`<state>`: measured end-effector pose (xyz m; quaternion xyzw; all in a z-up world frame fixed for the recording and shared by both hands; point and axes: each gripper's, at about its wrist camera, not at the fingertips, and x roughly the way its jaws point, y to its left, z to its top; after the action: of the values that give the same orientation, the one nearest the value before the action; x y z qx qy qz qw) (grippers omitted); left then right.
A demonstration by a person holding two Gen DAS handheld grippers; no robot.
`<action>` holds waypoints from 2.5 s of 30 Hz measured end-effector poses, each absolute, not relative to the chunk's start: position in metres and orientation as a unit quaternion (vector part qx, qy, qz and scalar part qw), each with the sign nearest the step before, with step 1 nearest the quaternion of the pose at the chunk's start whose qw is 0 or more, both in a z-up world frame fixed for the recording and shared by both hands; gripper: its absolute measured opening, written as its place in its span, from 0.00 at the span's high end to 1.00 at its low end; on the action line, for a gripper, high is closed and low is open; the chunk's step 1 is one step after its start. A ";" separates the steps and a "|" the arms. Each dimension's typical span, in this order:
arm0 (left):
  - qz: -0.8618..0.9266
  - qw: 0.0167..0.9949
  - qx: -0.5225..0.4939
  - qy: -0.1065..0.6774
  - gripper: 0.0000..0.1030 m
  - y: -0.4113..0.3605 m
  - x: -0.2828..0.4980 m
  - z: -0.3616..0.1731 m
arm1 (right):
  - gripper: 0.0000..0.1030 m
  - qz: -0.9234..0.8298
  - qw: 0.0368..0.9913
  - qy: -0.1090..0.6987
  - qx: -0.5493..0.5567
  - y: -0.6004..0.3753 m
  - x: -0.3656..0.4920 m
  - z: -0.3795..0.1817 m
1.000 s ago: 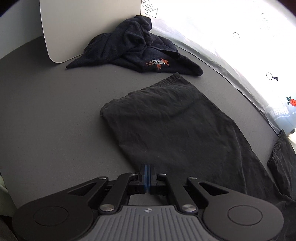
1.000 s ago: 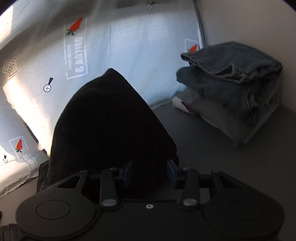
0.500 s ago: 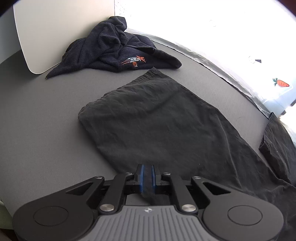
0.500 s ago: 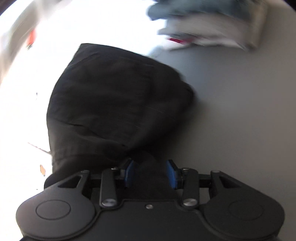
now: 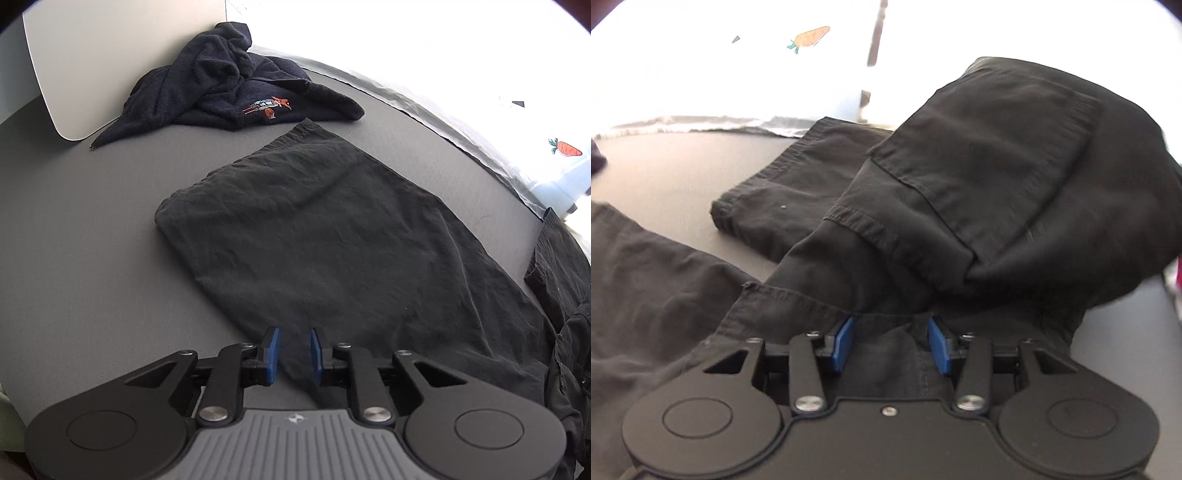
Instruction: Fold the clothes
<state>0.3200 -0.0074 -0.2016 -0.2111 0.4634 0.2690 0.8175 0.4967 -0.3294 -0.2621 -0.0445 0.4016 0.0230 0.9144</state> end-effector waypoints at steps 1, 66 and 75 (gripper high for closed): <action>0.268 0.816 -0.211 0.466 0.76 -0.008 0.321 -0.203 | 0.53 0.032 0.917 0.399 -0.007 -0.342 0.489 -0.259; 0.355 0.781 -0.229 0.459 0.45 0.069 0.357 -0.245 | 0.42 -0.429 0.783 0.378 0.244 -0.626 0.272 -0.270; 0.350 0.817 -0.240 0.391 0.97 0.060 0.328 -0.206 | 0.91 -0.421 0.810 0.315 0.261 -0.625 0.258 -0.253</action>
<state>0.3281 0.0605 -0.2064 -0.2399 0.3905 0.3503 0.8168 0.2575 -0.6251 -0.2530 0.2609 0.3145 -0.4205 0.8100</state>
